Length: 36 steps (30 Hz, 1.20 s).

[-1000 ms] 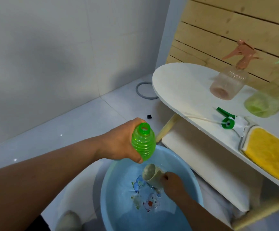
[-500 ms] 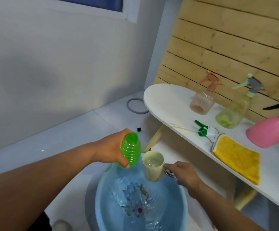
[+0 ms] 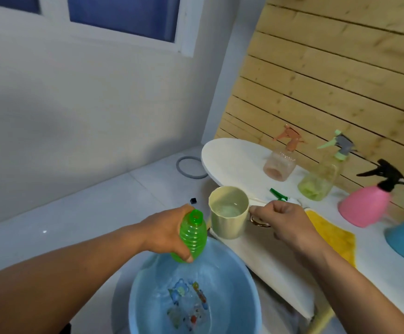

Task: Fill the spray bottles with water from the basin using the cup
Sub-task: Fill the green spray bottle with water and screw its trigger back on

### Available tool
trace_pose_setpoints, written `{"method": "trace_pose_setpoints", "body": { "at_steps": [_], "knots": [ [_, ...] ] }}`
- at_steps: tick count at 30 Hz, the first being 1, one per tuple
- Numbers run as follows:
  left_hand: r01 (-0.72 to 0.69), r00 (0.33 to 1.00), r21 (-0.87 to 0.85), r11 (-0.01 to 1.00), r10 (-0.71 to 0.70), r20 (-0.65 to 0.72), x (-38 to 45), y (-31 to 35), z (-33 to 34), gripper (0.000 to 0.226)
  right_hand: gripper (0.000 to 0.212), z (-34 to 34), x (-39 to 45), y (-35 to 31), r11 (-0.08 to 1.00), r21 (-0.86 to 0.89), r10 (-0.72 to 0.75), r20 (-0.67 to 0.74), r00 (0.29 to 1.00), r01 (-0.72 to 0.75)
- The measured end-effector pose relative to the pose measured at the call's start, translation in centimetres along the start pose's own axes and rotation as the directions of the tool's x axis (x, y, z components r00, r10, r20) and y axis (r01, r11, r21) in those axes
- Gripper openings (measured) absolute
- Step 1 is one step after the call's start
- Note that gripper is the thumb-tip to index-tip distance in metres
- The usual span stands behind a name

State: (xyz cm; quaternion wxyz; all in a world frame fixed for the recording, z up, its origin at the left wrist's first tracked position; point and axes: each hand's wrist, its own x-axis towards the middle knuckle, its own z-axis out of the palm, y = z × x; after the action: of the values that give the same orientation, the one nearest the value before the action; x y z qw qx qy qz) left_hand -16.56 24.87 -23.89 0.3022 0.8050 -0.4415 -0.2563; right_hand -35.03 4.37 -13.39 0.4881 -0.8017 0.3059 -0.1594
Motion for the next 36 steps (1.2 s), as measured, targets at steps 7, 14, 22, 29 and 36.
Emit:
{"method": "trace_pose_setpoints", "body": {
  "at_steps": [7,14,22,29,36],
  "knots": [
    [0.005,1.0,0.148,0.989,-0.008,0.02,-0.2,0.6,0.2,0.091,0.035,0.5,0.4,-0.3,0.989,-0.125,-0.087,-0.058,0.995,0.079],
    [0.015,0.999,0.168,0.986,-0.02,0.029,0.0,0.7,0.4,0.094,0.035,1.1,0.5,-0.8,0.943,-0.317,-0.145,-0.113,0.983,0.102],
    [0.008,0.999,0.172,0.985,-0.014,0.036,0.3,0.8,0.4,0.097,0.031,1.5,-0.5,-2.0,0.882,-0.447,-0.229,-0.127,0.965,0.15],
    [-0.003,0.999,0.174,0.985,-0.004,0.035,0.4,0.9,0.5,0.098,0.028,1.7,-0.9,-2.5,0.843,-0.507,-0.28,-0.132,0.951,0.178],
    [-0.004,1.0,0.17,0.985,0.0,0.025,0.4,1.0,0.5,0.1,0.027,1.7,-1.4,-2.8,0.808,-0.555,-0.323,-0.14,0.936,0.196]
  ]
}}
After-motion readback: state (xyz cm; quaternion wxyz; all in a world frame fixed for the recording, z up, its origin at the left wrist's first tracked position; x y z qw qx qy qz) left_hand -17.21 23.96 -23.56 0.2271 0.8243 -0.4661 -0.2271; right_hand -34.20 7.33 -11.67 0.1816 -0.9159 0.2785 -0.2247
